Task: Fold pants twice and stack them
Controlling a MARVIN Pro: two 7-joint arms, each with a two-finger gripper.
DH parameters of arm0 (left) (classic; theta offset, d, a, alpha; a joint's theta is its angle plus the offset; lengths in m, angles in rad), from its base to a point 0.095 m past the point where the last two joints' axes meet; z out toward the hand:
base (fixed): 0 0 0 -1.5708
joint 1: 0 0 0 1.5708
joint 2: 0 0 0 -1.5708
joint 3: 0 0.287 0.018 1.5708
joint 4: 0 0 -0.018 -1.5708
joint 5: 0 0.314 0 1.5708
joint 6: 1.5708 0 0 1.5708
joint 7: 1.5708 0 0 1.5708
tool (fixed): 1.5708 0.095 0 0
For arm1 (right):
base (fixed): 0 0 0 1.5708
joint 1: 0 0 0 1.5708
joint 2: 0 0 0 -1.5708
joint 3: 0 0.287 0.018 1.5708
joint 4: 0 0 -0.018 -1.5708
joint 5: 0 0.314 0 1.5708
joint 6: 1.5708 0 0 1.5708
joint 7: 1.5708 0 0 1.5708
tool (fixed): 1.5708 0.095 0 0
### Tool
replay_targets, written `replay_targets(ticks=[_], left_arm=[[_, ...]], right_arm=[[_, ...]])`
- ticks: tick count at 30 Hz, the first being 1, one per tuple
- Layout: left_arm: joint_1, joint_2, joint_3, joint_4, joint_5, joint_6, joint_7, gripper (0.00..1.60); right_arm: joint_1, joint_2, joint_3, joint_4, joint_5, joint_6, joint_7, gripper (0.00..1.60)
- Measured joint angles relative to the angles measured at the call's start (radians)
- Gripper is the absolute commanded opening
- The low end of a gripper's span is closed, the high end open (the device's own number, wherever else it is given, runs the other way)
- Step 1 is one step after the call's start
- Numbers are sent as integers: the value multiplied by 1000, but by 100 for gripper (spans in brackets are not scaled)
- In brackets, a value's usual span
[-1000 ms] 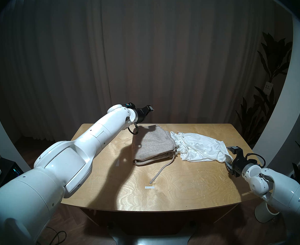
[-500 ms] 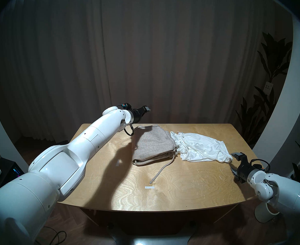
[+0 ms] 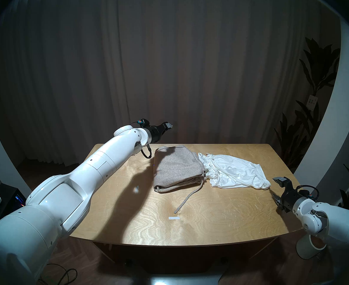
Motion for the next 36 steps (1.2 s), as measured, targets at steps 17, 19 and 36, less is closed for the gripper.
replay_targets(ticks=[17,19,36], left_arm=[[135,134,-29,-234,27,-72,-29,160],[154,153,-31,-263,35,-86,-25,160],[391,334,-158,-504,18,-308,130,160]], right_arm=[[-65,20,19,-27,-20,7,76,160],[-71,20,23,-26,-20,7,85,160],[-99,18,65,3,12,7,158,160]])
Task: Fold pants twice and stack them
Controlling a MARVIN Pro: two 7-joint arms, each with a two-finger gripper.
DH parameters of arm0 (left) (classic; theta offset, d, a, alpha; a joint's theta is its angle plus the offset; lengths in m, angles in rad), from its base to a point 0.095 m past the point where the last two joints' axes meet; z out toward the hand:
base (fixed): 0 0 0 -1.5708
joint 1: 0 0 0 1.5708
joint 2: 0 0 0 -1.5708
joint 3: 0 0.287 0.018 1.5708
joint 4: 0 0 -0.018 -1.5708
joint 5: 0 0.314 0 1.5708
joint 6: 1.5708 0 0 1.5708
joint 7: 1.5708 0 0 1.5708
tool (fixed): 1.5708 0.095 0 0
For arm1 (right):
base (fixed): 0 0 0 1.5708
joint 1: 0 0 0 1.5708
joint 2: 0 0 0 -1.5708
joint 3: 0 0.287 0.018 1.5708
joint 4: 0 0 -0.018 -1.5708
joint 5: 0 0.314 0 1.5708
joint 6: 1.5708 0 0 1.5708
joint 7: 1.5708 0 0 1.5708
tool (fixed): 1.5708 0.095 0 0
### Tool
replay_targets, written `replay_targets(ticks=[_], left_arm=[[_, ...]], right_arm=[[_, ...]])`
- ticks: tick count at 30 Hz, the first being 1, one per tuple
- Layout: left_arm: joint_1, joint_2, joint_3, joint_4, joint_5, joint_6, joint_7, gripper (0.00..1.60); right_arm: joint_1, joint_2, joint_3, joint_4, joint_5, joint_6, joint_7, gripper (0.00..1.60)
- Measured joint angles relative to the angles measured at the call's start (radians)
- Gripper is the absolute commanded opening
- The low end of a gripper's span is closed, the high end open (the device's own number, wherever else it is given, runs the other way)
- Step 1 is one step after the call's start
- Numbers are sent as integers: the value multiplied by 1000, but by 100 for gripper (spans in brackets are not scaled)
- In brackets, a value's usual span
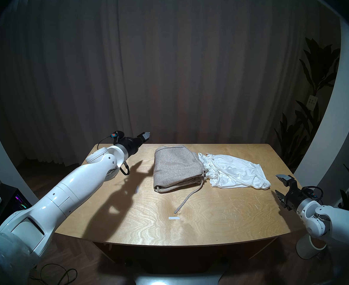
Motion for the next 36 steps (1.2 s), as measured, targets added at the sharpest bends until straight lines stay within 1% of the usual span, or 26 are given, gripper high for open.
replay_targets(ticks=[5,7,9,10,11,16,23,31,36], left_arm=[[78,22,-71,-76,-82,-80,55,160],[102,27,-89,-99,-113,-96,74,160],[138,32,-115,-133,-165,-115,107,160],[145,33,-119,-140,-174,-119,114,160],[165,35,-130,-158,-199,-127,134,160],[231,49,-159,-232,-262,-160,217,160],[279,68,-179,-291,-286,-194,280,160],[306,83,-192,-319,-295,-217,308,160],[320,93,-200,-334,-294,-230,313,160]], right_arm=[[5,-4,2,-5,19,15,5,160],[8,-7,2,-8,28,20,2,160],[18,-15,0,-12,42,24,-13,160],[20,-17,-1,-12,45,25,-18,160],[28,-23,-4,-13,54,26,-36,160],[77,-56,-42,-4,82,21,-128,160],[151,-102,-78,25,78,6,-200,160],[230,-135,-115,35,44,-8,-247,160],[285,-157,-141,41,19,-22,-298,160]])
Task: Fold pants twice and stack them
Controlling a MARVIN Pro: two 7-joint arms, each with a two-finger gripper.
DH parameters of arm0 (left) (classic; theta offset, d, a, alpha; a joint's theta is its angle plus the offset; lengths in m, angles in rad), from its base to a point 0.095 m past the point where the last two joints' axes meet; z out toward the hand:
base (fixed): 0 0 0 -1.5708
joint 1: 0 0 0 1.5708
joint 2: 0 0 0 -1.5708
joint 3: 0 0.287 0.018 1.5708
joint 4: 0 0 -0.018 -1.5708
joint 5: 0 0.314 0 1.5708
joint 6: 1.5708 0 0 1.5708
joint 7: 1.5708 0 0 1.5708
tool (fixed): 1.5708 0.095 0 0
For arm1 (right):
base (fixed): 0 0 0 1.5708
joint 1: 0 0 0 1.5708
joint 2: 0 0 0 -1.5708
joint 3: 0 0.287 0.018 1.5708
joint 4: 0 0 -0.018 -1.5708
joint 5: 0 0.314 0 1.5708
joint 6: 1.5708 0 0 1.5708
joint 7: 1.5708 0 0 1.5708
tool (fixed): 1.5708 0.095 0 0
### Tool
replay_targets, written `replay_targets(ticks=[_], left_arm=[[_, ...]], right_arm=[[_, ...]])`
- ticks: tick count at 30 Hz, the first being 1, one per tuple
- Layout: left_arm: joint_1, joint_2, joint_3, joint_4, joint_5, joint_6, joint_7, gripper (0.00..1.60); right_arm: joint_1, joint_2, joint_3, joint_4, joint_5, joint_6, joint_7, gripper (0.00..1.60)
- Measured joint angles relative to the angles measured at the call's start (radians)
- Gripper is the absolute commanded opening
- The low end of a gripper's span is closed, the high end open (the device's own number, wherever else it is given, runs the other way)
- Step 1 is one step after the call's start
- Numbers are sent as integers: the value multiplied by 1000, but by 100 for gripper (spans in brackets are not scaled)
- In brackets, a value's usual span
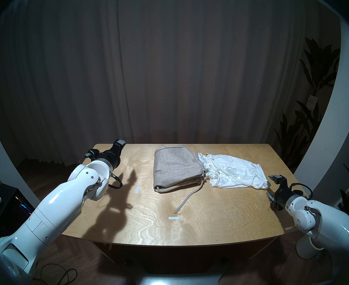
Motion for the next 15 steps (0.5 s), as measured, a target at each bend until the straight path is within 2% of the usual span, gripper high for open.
replay_targets(ticks=[15], left_arm=[[55,33,-31,-46,2,-42,9,160]], right_arm=[[157,-99,-34,88,-75,-16,-102,160]])
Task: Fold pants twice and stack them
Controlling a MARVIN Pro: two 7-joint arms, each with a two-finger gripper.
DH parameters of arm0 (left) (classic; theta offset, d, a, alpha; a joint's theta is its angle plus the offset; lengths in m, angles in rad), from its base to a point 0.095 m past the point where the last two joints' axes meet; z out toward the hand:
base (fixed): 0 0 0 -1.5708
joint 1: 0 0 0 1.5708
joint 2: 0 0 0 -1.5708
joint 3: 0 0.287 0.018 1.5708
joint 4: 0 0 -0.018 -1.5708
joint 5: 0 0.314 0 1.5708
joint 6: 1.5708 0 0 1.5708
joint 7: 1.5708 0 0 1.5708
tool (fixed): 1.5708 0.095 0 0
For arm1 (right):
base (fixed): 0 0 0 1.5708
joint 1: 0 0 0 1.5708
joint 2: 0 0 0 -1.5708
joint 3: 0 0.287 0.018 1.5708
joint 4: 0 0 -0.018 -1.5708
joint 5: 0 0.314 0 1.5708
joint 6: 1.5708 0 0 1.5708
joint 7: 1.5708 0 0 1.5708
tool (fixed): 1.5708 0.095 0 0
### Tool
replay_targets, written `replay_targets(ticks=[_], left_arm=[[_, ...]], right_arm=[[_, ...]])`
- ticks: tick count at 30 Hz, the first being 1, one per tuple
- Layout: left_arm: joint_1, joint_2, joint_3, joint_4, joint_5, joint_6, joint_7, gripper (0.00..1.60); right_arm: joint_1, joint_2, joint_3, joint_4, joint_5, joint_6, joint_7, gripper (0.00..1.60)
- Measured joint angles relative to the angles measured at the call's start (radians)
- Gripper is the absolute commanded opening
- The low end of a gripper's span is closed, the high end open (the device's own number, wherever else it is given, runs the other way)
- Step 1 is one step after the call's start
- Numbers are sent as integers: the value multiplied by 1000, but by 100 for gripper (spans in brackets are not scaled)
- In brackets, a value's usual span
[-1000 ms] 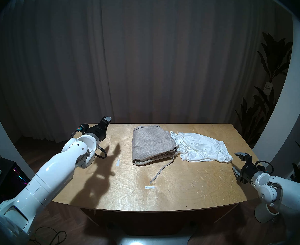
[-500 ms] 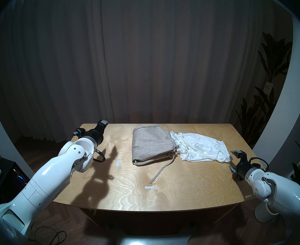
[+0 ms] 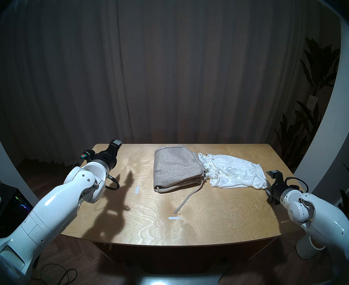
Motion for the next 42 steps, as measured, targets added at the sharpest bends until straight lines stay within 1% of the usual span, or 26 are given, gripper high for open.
replay_targets(ticks=[7,13,15,22,25,26,27,29,30,31,32,34,35,36,37,38,39,42], left_arm=[[19,11,-11,-14,0,-15,10,160],[31,20,-22,-26,0,-29,22,160],[33,22,-23,-28,0,-31,24,160],[40,27,-30,-37,-1,-45,36,160],[44,29,-33,-42,-1,-53,41,160],[46,30,-33,-44,-1,-56,42,160],[47,31,-34,-46,-1,-59,44,160],[51,32,-36,-49,-1,-65,47,160],[53,32,-37,-51,-1,-67,48,160],[55,33,-38,-53,-1,-70,49,160],[57,34,-40,-55,-1,-74,50,160],[61,35,-41,-57,-1,-80,52,160],[62,36,-42,-58,0,-82,52,160],[64,36,-43,-60,0,-85,53,160],[66,36,-43,-60,0,-87,53,160],[68,37,-44,-62,0,-91,53,160],[69,37,-45,-63,0,-92,54,160],[75,39,-47,-66,0,-99,56,160]], right_arm=[[71,-50,-21,47,-59,13,-27,160],[149,-94,-49,103,-119,37,-46,160],[161,-100,-54,112,-127,41,-49,160],[244,-132,-94,181,-178,74,-59,160],[279,-144,-113,213,-198,94,-59,139],[290,-147,-120,224,-205,102,-60,138],[299,-150,-127,235,-212,109,-61,120],[313,-155,-139,254,-223,120,-62,107],[319,-158,-144,262,-227,125,-62,97],[324,-161,-150,271,-232,129,-61,79],[330,-162,-154,277,-236,134,-62,76],[343,-165,-161,288,-245,144,-62,60],[346,-166,-163,291,-247,146,-62,46],[350,-167,-166,295,-250,150,-61,43],[354,-169,-169,299,-253,153,-59,13],[360,-171,-172,305,-256,158,-57,13],[362,-171,-173,307,-258,160,-56,0],[373,-175,-179,319,-264,170,-51,0]])
